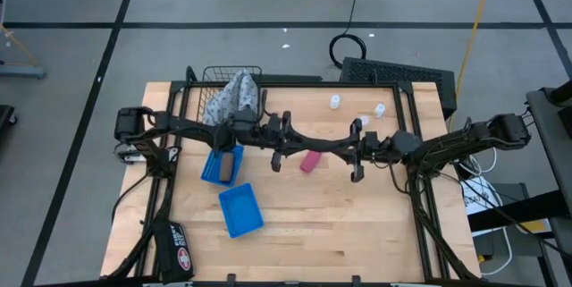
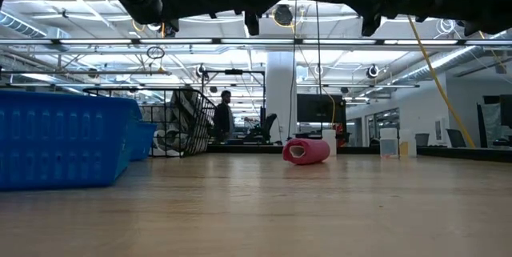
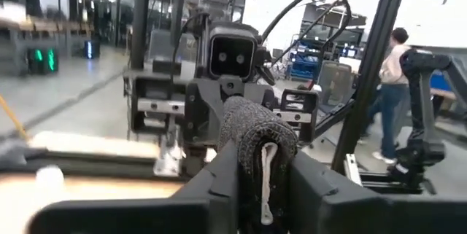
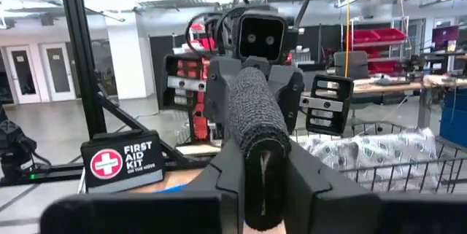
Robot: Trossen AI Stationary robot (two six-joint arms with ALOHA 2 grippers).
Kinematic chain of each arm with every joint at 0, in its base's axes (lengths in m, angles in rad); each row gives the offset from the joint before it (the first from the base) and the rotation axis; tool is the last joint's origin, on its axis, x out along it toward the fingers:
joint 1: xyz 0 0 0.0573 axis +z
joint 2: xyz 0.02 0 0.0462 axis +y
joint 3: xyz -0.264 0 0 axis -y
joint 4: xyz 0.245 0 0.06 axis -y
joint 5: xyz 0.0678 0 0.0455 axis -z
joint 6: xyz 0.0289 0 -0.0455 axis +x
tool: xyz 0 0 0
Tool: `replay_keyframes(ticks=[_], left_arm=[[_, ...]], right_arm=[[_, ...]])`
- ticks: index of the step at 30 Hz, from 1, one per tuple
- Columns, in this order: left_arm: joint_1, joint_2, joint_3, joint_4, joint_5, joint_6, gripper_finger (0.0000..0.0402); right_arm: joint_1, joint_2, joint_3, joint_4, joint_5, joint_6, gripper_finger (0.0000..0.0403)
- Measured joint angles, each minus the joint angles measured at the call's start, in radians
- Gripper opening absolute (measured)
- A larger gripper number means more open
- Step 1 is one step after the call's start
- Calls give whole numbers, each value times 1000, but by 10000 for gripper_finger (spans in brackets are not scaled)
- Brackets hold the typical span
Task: Pick & Place Medicine items
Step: Put the black bandage into the top blue basket
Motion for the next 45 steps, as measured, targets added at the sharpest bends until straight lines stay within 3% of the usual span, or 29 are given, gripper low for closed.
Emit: replay_keyframes(ticks=[4, 10, 14, 20, 25, 28, 36, 45], left_arm=[[0, -56, 9, -200, -13, -34, 137], [-19, -199, 101, -694, -209, 62, 223], [-20, -210, 313, -1119, -249, 92, 272], [-29, -63, 721, -1582, -252, 197, 315], [-48, 84, 940, -1683, -202, 296, 321], [-54, 166, 1009, -1730, -180, 330, 321], [-54, 308, 1027, -1723, -180, 378, 321], [-51, 336, 1028, -1708, -178, 380, 311]], right_arm=[[0, 2, 0, -38, -1, 7, 36], [-1, -2, 0, -113, 6, 6, 36], [-1, -2, -1, -139, 1, 14, 36], [-1, -2, -1, -180, 1, 24, 36], [-1, -2, -1, -190, 1, 36, 36], [-1, -2, -1, -188, 0, 37, 36], [0, -2, -1, -196, -2, 51, 36], [0, -2, -1, -212, -2, 49, 36]])
